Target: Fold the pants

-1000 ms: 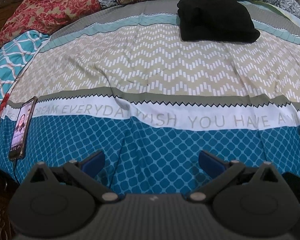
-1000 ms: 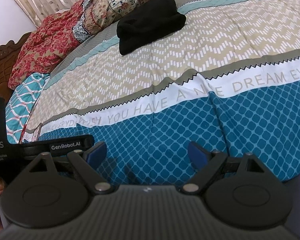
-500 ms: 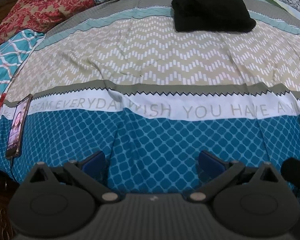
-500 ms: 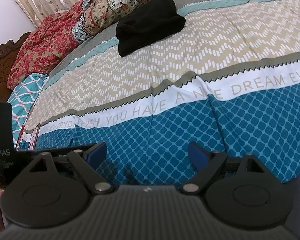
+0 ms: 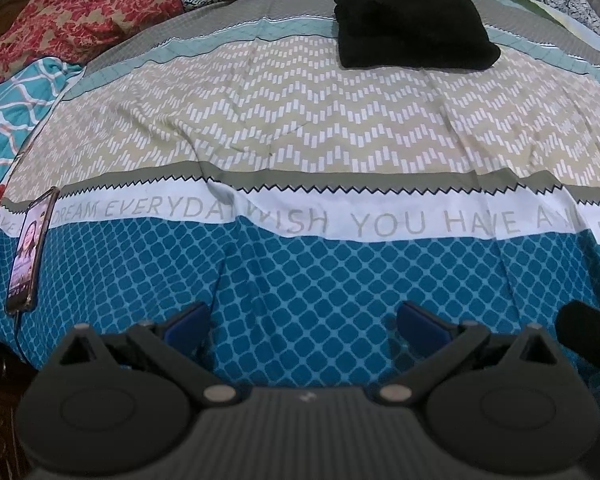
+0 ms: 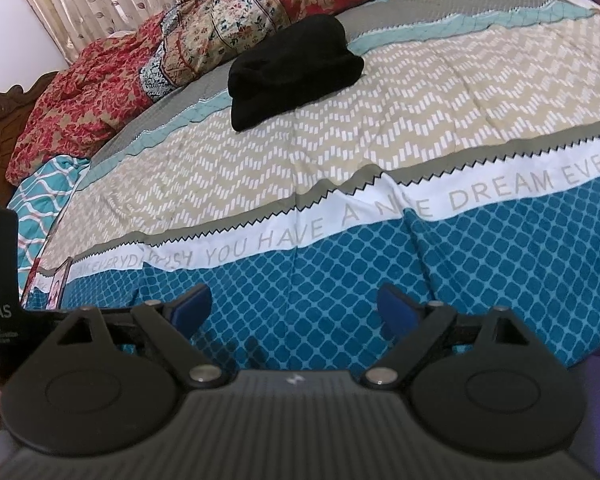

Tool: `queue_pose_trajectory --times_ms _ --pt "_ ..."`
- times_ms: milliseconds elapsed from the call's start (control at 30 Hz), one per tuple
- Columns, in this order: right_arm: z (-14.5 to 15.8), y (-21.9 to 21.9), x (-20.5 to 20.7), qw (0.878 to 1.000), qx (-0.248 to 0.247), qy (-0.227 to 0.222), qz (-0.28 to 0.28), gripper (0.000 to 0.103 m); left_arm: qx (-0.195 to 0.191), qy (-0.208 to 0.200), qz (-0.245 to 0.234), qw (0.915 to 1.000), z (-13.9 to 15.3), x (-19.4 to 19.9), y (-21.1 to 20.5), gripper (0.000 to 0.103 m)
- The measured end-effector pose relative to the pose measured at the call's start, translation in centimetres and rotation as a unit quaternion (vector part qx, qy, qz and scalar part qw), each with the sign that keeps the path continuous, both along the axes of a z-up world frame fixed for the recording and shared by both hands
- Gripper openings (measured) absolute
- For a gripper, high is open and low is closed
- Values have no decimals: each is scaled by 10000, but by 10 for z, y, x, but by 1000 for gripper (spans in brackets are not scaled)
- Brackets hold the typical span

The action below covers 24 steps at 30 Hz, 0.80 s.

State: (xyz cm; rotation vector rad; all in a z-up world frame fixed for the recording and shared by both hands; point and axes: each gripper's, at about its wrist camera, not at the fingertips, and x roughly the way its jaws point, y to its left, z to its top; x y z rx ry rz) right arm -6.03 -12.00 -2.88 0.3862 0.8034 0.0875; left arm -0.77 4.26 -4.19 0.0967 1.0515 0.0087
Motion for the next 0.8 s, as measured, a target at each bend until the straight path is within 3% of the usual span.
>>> queue_pose_trajectory --times_ms 400,800 --pt "18 2 -19 9973 -149 -660 -289 100 -207 -240 -110 9994 15 -11 -5 103" --pt "18 2 -21 9968 -171 -708 -326 100 -350 -235 -69 9991 22 -18 -3 103"
